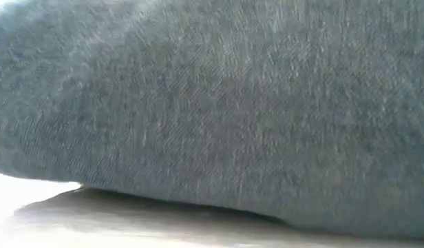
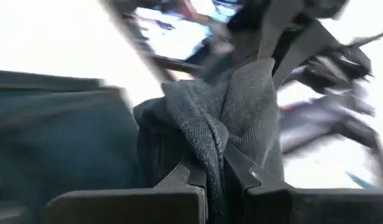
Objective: Fold laundry
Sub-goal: Fold the blue pants
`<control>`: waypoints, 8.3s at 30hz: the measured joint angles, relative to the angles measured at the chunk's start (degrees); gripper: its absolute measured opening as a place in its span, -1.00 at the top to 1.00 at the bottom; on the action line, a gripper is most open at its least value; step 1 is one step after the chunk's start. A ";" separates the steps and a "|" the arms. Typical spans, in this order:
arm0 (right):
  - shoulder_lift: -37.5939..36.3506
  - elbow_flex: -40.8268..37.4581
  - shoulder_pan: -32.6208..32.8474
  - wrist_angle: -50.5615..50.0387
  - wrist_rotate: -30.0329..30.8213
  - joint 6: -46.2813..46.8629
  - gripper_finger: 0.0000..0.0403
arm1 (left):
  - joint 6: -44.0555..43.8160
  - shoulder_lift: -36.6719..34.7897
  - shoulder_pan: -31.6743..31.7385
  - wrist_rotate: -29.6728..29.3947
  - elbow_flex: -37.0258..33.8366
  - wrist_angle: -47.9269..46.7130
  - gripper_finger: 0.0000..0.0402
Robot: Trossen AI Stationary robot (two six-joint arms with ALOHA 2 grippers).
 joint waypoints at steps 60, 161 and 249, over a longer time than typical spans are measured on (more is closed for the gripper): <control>42.10 -2.53 -8.15 52.06 -21.74 11.67 0.91 | 1.96 -22.67 -4.69 -14.78 -2.68 -55.07 0.32; -12.37 -28.45 -10.36 9.78 -19.66 9.73 0.91 | 21.59 -10.63 16.71 7.04 -2.17 -35.30 0.40; -5.77 -22.93 -1.03 -5.14 31.43 32.86 0.91 | 34.29 -9.40 29.50 12.86 -10.23 -27.94 0.38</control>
